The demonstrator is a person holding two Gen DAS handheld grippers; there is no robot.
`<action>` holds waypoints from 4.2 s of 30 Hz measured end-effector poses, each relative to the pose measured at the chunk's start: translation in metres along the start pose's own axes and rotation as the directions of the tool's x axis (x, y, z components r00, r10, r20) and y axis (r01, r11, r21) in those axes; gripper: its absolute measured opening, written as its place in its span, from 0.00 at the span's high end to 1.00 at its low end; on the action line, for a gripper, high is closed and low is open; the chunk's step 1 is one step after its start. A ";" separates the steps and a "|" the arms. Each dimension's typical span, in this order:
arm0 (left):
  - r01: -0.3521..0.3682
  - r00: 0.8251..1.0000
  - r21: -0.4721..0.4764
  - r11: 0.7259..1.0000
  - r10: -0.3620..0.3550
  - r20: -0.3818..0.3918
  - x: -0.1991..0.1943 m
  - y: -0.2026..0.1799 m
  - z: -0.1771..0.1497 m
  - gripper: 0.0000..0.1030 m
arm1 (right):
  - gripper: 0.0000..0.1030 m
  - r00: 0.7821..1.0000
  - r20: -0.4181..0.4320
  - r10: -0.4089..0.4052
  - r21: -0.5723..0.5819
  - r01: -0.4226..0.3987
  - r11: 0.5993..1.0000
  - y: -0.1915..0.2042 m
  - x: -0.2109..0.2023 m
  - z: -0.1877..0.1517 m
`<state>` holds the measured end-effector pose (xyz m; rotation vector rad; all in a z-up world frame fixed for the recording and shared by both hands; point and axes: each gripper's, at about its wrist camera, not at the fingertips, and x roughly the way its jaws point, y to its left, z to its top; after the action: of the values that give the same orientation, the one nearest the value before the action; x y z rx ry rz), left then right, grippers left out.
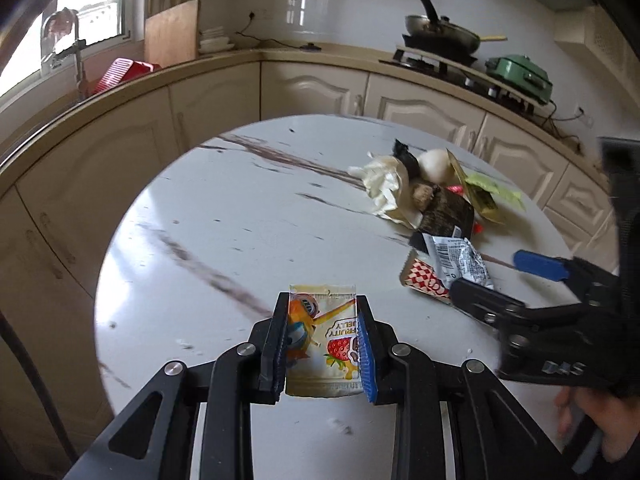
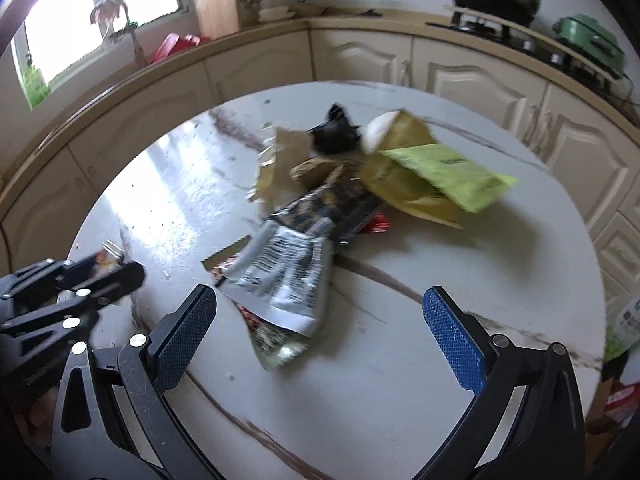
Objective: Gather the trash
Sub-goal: 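Grasp the strawberry snack wrapper with the left tool while the right tool grasps the silver packet, then carry both wrappers over the blue bin and open both tools, then return both tools to the table above the remaining trash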
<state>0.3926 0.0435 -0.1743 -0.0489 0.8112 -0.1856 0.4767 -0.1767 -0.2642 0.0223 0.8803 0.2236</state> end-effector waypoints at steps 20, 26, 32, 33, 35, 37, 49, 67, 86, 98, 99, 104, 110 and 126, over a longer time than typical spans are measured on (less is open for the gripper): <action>0.003 1.000 0.005 1.000 -0.003 0.026 -0.040 -0.004 -0.021 0.75 | 0.83 0.997 -0.012 0.074 0.013 -0.074 0.997 -0.018 0.002 0.001; 0.013 0.999 0.037 0.999 -0.014 0.041 -0.057 -0.022 -0.019 0.75 | 0.84 0.994 0.054 0.098 0.023 -0.099 0.995 -0.024 -0.030 -0.010; 0.032 0.996 0.083 0.996 -0.039 0.080 -0.084 -0.057 -0.019 0.75 | 0.84 0.981 0.158 0.110 0.029 -0.116 0.993 -0.041 -0.093 -0.023; 0.038 0.995 0.094 0.995 -0.046 0.085 -0.089 -0.066 -0.020 0.75 | 0.84 0.979 0.172 0.108 0.030 -0.115 0.993 -0.043 -0.100 -0.026; 0.045 0.994 0.119 0.992 -0.056 0.092 -0.098 -0.087 -0.023 0.75 | 0.84 0.974 0.200 0.104 0.040 -0.114 0.993 -0.053 -0.120 -0.034; 0.052 0.993 0.150 0.987 -0.067 0.093 -0.104 -0.106 -0.025 0.75 | 0.84 0.969 0.229 0.097 0.058 -0.113 0.992 -0.066 -0.139 -0.045; 0.199 0.976 0.370 0.907 -0.217 0.006 -0.118 -0.281 -0.053 0.75 | 0.84 0.939 0.338 -0.067 0.268 -0.028 0.963 -0.194 -0.249 -0.148; 0.391 0.915 0.512 0.764 -0.267 -0.301 0.015 -0.505 -0.091 0.75 | 0.84 0.957 0.185 -0.222 0.604 0.068 0.794 -0.380 -0.238 -0.301; 0.288 0.937 0.497 0.819 -0.135 -0.321 0.149 -0.551 -0.070 0.32 | 0.84 0.989 0.068 -0.135 0.678 0.054 0.734 -0.433 -0.137 -0.334; 0.229 0.964 0.488 0.842 -0.128 -0.232 0.076 -0.514 -0.071 0.32 | 0.59 0.986 0.085 -0.145 0.666 0.052 0.744 -0.423 -0.119 -0.305; 0.230 0.966 0.484 0.844 -0.136 -0.221 0.066 -0.507 -0.070 0.32 | 0.58 0.983 0.093 -0.156 0.660 0.057 0.749 -0.416 -0.128 -0.302; 0.241 0.970 0.464 0.853 -0.195 -0.146 0.006 -0.468 -0.067 0.31 | 0.47 0.970 0.161 -0.185 0.603 0.052 0.796 -0.380 -0.177 -0.273; 0.183 0.976 0.404 0.896 -0.214 0.034 -0.084 -0.387 -0.061 0.22 | 0.15 0.936 0.291 -0.200 0.482 0.037 0.875 -0.305 -0.242 -0.219; -0.041 0.880 0.155 0.987 -0.038 0.473 -0.308 -0.168 -0.128 0.01 | 0.00 0.820 0.565 -0.095 0.088 0.055 0.995 -0.064 -0.337 -0.107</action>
<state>0.0681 -0.0618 -0.0223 0.0576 0.3008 -0.2257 0.1991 -0.3153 -0.0833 0.1129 0.2852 0.1006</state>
